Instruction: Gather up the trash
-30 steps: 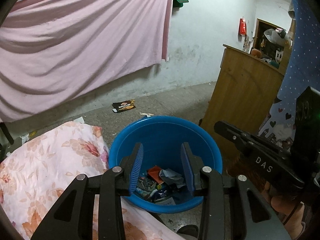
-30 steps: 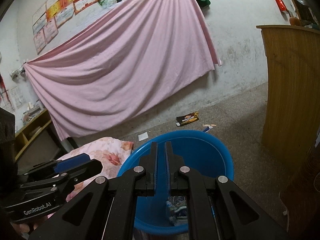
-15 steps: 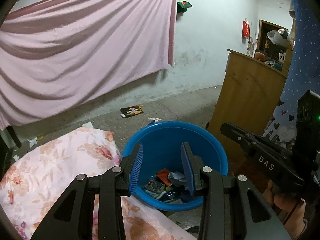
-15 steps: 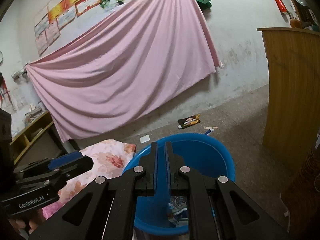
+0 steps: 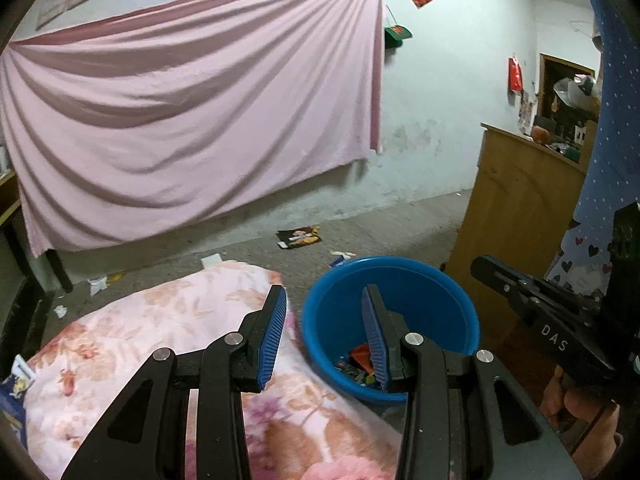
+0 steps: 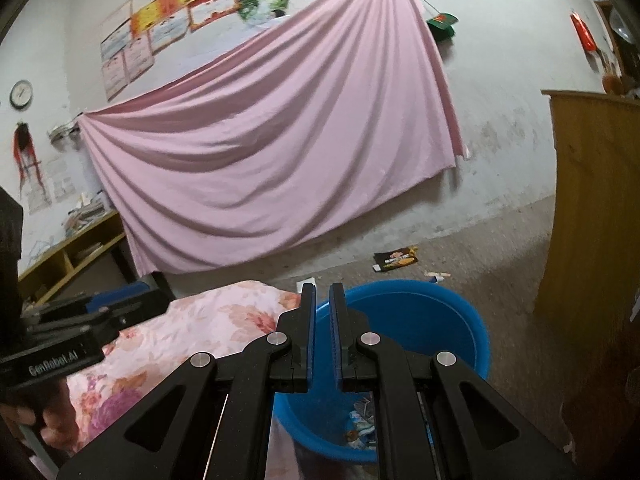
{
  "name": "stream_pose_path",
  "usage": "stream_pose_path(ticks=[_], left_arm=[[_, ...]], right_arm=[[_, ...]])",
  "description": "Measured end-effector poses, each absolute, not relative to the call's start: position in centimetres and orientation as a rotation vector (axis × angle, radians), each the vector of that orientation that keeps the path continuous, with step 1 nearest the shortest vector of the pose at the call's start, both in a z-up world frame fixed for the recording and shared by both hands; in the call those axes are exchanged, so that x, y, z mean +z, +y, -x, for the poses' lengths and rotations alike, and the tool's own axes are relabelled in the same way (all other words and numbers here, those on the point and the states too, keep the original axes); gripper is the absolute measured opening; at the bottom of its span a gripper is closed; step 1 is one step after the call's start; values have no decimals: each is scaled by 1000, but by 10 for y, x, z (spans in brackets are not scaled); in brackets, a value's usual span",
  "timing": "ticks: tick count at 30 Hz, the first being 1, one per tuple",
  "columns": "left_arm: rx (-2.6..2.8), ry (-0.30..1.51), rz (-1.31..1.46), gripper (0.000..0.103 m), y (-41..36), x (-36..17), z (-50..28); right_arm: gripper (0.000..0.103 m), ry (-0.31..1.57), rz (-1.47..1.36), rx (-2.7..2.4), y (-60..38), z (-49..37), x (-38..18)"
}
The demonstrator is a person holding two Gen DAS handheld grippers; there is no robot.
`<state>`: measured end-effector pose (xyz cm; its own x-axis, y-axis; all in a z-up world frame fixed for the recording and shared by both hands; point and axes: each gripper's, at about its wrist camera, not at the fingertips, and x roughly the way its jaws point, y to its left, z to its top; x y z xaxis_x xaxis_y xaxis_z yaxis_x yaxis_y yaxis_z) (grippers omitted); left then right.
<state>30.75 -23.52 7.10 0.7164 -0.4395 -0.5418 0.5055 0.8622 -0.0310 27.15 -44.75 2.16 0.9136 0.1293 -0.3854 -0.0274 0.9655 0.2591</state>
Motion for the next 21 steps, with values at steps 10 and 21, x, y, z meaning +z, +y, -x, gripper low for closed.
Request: stream_pose_path(ticks=[10, 21], left_arm=[[-445, 509, -61, 56, -186, 89, -278], [-353, 411, 21, 89, -126, 102, -225]], right_arm=[[30, 389, -218, 95, -424, -256, 30], [51, 339, -162, 77, -399, -226, 44]])
